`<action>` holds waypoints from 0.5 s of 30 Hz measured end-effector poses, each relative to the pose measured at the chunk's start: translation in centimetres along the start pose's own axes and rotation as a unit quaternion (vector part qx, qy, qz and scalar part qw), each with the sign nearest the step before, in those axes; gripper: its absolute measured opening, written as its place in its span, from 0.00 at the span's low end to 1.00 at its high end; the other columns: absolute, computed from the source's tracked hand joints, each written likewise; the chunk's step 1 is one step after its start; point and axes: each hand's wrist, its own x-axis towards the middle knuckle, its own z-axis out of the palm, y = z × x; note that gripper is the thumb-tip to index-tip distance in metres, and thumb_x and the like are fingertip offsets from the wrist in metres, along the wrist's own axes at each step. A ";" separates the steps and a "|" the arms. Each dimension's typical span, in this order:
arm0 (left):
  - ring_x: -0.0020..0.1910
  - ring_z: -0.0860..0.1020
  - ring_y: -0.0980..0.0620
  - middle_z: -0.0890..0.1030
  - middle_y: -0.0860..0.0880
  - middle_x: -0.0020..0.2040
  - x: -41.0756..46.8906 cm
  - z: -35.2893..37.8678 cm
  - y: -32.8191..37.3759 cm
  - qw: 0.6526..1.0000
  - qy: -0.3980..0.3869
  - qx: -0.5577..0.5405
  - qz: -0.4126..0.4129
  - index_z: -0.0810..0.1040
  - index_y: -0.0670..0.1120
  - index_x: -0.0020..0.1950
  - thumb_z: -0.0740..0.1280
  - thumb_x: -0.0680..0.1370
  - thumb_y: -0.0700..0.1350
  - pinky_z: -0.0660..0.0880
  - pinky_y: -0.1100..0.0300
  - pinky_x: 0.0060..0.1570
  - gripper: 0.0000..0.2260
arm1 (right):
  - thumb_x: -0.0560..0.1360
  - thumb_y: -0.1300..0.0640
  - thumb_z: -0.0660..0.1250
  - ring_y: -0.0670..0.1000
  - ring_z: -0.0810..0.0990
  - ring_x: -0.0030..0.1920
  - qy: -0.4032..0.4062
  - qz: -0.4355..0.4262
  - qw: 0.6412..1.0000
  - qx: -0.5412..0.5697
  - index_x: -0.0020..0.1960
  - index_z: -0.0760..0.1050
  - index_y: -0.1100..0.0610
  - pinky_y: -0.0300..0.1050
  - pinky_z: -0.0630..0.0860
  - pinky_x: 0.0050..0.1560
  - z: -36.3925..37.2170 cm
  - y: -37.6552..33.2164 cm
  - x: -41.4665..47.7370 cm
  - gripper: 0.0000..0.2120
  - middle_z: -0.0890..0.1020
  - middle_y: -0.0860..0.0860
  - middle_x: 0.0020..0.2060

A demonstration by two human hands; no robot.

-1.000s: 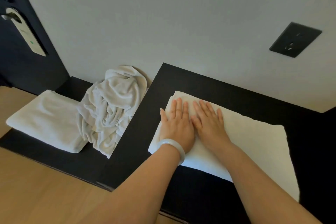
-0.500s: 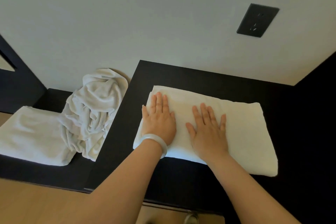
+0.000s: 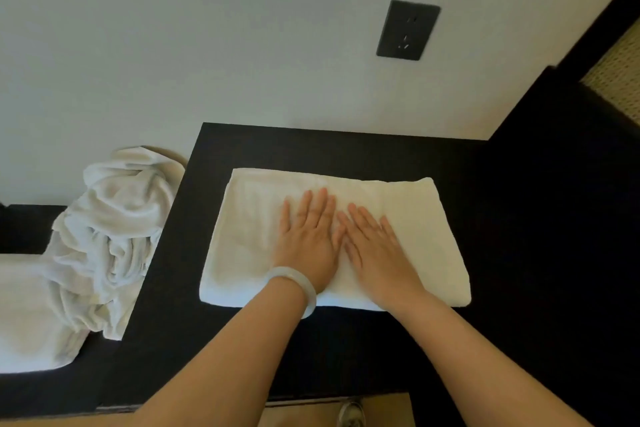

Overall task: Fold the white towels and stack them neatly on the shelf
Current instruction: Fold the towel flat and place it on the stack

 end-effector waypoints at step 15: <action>0.78 0.36 0.50 0.36 0.51 0.79 0.3 0.1 0.5 1.000 0.004 -0.004 -0.018 0.35 0.49 0.79 0.28 0.76 0.56 0.38 0.44 0.76 0.30 | 0.82 0.41 0.47 0.38 0.33 0.74 0.024 0.173 0.976 0.132 0.79 0.41 0.39 0.51 0.47 0.78 -0.6 8.4 -4.3 0.27 0.36 0.31 0.74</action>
